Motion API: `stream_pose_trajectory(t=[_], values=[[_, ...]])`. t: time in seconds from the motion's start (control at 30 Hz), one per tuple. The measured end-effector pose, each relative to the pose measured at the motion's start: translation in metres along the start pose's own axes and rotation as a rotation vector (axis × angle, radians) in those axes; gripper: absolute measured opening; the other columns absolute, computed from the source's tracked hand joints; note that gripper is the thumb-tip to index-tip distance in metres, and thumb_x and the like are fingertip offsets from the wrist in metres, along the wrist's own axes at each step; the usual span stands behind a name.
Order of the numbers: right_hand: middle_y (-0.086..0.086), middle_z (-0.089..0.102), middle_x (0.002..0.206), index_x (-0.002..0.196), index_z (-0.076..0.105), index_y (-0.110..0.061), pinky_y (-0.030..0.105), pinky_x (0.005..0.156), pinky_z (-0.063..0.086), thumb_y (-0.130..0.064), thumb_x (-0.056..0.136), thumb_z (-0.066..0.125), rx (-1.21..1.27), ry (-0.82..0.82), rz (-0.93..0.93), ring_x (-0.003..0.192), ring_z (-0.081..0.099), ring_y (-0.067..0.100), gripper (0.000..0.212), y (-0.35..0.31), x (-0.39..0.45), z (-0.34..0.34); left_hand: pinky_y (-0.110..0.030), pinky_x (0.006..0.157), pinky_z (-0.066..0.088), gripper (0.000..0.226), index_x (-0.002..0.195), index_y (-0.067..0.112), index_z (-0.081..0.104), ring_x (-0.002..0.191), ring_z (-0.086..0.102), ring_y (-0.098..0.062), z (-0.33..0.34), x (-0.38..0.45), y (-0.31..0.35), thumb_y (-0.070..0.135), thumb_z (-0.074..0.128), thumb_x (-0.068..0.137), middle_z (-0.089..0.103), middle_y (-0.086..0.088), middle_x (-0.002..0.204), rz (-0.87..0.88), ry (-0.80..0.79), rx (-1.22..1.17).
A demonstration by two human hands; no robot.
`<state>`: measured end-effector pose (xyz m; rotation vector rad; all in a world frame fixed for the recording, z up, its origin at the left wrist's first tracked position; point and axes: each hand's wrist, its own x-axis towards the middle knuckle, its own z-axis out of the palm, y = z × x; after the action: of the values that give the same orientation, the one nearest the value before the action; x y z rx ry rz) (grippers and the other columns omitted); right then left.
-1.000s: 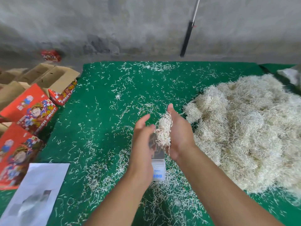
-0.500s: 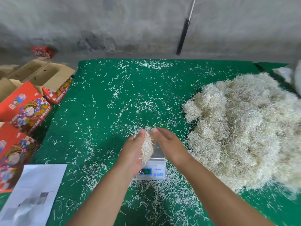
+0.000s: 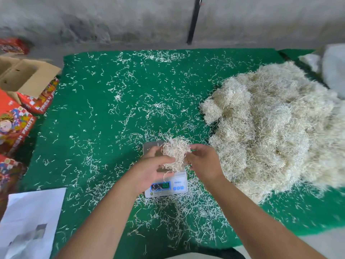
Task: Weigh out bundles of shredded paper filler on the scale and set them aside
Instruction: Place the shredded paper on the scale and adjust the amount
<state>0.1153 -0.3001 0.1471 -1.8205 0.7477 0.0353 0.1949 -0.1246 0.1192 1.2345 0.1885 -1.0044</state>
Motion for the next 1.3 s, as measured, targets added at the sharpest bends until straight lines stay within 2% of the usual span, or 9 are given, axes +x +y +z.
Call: stream_pose_trajectory(t=[0.13,0.23,0.3,0.43,0.53,0.67,0.93,1.1,1.3], values=[[-0.002,0.076,0.115,0.133,0.065,-0.026,0.045,0.095,0.062,-0.028,0.097,0.077,0.055,-0.144,0.042,0.093,0.077,0.017,0.038,0.002,0.0,0.008,-0.036,0.075,0.064,0.077,0.146,0.017,0.049,0.095,0.077,-0.031,-0.017,0.021,-0.007,0.005,0.084,0.08,0.064,-0.013,0.129,0.048,0.197,0.045],[-0.009,0.07,0.127,0.131,0.061,-0.039,0.052,0.102,0.057,-0.029,0.099,0.073,0.0,-0.175,0.073,0.107,0.074,0.028,0.035,0.007,-0.002,0.01,-0.038,0.075,0.065,0.078,0.154,0.018,0.04,0.101,0.072,-0.032,-0.032,0.046,-0.014,-0.007,0.072,0.088,0.056,-0.011,0.13,0.04,0.318,0.009],[-0.009,0.069,0.131,0.14,0.059,-0.033,0.047,0.101,0.058,-0.03,0.101,0.071,-0.042,-0.177,0.102,0.108,0.072,0.022,0.041,0.014,-0.004,0.007,-0.038,0.076,0.065,0.077,0.155,0.016,0.038,0.101,0.07,-0.029,-0.039,0.06,-0.018,-0.009,0.069,0.09,0.058,-0.006,0.119,0.009,0.356,-0.027],[-0.005,0.072,0.123,0.138,0.063,-0.025,0.049,0.097,0.06,-0.027,0.103,0.067,-0.111,-0.216,0.161,0.105,0.073,0.024,0.035,0.036,-0.014,0.005,-0.03,0.067,0.064,0.07,0.15,0.007,0.046,0.099,0.07,-0.03,-0.048,0.083,-0.032,-0.003,0.076,0.088,0.049,-0.017,0.149,-0.026,0.481,0.084],[-0.002,0.073,0.118,0.132,0.065,-0.024,0.056,0.095,0.058,-0.024,0.103,0.067,-0.085,-0.237,0.217,0.111,0.07,0.04,0.029,0.05,-0.021,0.005,-0.041,0.074,0.065,0.053,0.132,0.01,0.063,0.084,0.073,-0.026,-0.055,0.083,-0.041,0.02,0.084,0.085,0.068,-0.015,0.126,0.052,0.671,0.393],[-0.007,0.076,0.112,0.128,0.066,-0.027,0.056,0.095,0.058,-0.025,0.103,0.068,-0.052,-0.239,0.235,0.108,0.07,0.04,0.026,0.066,-0.03,0.006,-0.048,0.09,0.059,0.043,0.118,0.019,0.07,0.102,0.07,-0.028,-0.071,0.061,-0.05,0.044,0.081,0.086,0.071,-0.004,0.117,0.141,0.718,0.492],[0.001,0.079,0.103,0.119,0.068,-0.024,0.055,0.085,0.059,-0.022,0.103,0.065,-0.032,-0.214,0.234,0.104,0.067,0.049,0.016,0.073,-0.028,0.019,-0.047,0.086,0.062,0.005,0.097,0.03,0.07,0.092,0.072,-0.019,-0.117,-0.006,-0.092,0.025,0.068,0.099,0.073,0.005,0.099,0.22,0.863,0.35],[0.0,0.08,0.101,0.106,0.07,-0.019,0.048,0.085,0.06,-0.014,0.103,0.062,-0.011,-0.147,0.228,0.086,0.076,0.01,0.01,0.065,-0.018,0.027,-0.048,0.082,0.063,0.006,0.096,0.029,0.071,0.09,0.073,-0.022,-0.135,-0.036,-0.113,0.024,0.07,0.099,0.074,0.004,0.097,0.222,0.903,0.255],[-0.003,0.08,0.101,0.106,0.07,-0.019,0.038,0.088,0.059,-0.014,0.104,0.061,0.003,-0.133,0.207,0.084,0.076,0.009,0.011,0.064,-0.016,0.036,-0.041,0.079,0.064,0.006,0.102,0.027,0.074,0.088,0.074,-0.015,-0.144,-0.044,-0.115,0.025,0.07,0.098,0.075,0.008,0.098,0.229,0.928,0.243]])
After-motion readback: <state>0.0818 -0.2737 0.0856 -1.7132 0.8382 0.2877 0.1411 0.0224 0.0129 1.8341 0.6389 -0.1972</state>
